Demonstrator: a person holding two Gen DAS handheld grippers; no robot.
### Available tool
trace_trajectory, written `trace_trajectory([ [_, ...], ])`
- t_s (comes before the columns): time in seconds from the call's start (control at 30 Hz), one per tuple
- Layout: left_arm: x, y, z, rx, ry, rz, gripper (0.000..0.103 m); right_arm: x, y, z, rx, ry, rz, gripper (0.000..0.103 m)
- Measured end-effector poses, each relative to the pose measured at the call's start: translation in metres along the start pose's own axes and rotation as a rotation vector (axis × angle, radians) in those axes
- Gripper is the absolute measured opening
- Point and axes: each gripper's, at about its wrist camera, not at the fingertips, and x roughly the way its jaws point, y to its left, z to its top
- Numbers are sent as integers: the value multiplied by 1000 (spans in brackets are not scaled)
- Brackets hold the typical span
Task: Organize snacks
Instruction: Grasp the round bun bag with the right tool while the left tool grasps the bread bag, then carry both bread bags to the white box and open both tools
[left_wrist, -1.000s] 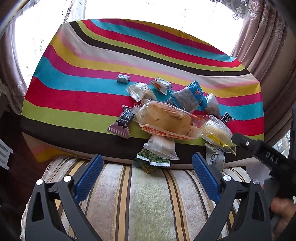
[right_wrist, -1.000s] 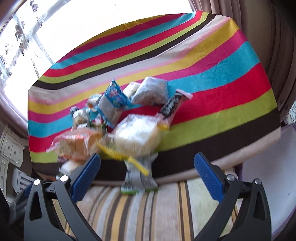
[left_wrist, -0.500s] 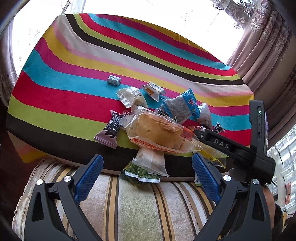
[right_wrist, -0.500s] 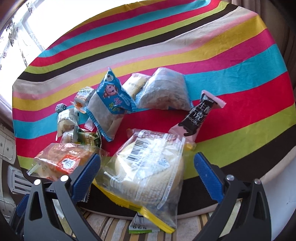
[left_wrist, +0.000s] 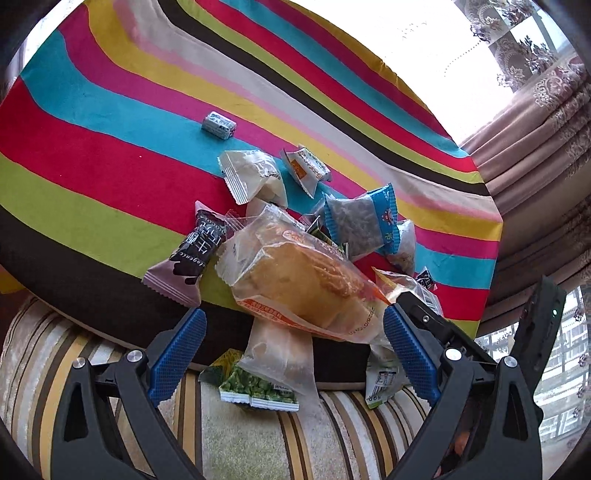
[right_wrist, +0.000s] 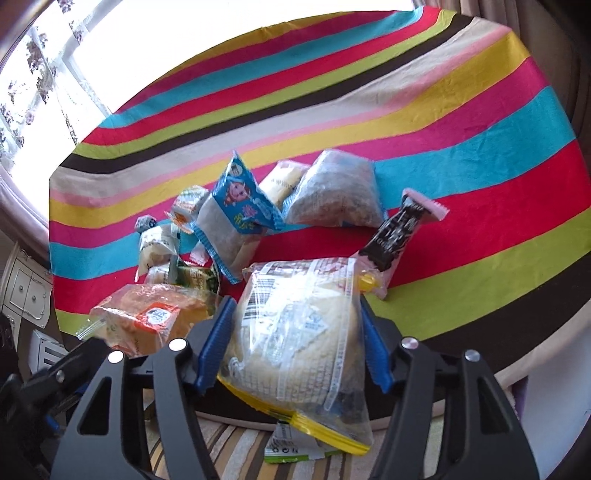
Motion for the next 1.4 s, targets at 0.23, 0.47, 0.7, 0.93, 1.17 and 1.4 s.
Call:
trace_trajectory([
  [0.23, 23, 5, 16, -107, 32, -41, 93, -29, -14, -1, -1, -68, -28, 52],
  [0.47, 47, 4, 25, -149, 65, -14, 66, -36, -29, -8, -4, -43, -30, 48],
  [0.7, 36, -23, 22, -4, -18, 25, 46, -23, -29, -7, -1, 8, -74, 78],
  [0.93, 28, -35, 18, 68, -55, 14, 42, -2, -32, 2, 12, 72, -97, 79],
  [1.17, 22, -40, 15, 87, -69, -22, 38, 3, -26, -2, -33, 79, -83, 61],
  [1.4, 12, -44, 14, 96, -102, -54, 37, -23, -34, -2, -10, -9, -48, 59],
])
